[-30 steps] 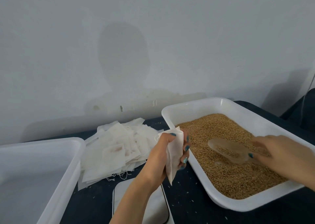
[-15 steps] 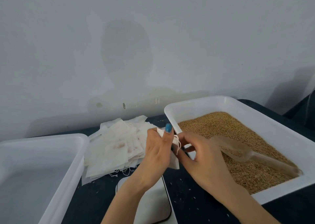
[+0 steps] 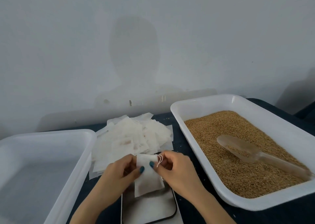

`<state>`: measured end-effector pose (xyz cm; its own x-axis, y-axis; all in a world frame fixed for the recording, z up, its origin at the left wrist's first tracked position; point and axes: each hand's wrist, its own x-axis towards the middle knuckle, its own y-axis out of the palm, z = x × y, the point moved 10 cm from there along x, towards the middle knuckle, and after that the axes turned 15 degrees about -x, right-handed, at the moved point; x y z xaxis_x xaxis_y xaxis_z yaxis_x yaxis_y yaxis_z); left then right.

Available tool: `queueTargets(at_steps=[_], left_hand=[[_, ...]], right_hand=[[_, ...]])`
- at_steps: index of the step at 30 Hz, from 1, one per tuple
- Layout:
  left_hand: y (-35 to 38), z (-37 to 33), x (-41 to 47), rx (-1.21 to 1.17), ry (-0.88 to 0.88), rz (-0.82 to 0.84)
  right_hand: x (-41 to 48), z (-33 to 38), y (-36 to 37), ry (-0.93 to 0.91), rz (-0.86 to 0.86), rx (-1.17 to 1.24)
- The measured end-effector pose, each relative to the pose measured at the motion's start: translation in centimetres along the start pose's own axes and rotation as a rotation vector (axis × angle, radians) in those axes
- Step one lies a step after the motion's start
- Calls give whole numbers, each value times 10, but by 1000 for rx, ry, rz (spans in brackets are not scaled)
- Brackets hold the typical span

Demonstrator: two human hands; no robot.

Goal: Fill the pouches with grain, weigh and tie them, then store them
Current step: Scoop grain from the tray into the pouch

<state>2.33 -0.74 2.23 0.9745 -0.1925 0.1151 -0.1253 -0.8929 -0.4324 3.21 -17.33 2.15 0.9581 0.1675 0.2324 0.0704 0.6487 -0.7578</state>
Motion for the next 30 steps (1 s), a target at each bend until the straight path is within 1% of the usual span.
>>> queueTargets(at_steps=[2,5,7,10,21,30], left_hand=[[2,15,1,56,-27,6],[1,25,2,90,-26,-6],[-1,27,3,43,-22,-23],[-3,27,1,-34,-14,-51],[-7,29,0,-122,-21,-144],[-9,27,-1,-172,10,-161]], right_hand=[[-1,-6,12,-14,15,-35],[-2,-11,14,-57,-36,-28],[-1,-13,12,-76,-69,1],[-2,-14,14,-93,-69,17],[1,-30,18,-64,-80,-51],[3,-34,19,-49,-77,-64]])
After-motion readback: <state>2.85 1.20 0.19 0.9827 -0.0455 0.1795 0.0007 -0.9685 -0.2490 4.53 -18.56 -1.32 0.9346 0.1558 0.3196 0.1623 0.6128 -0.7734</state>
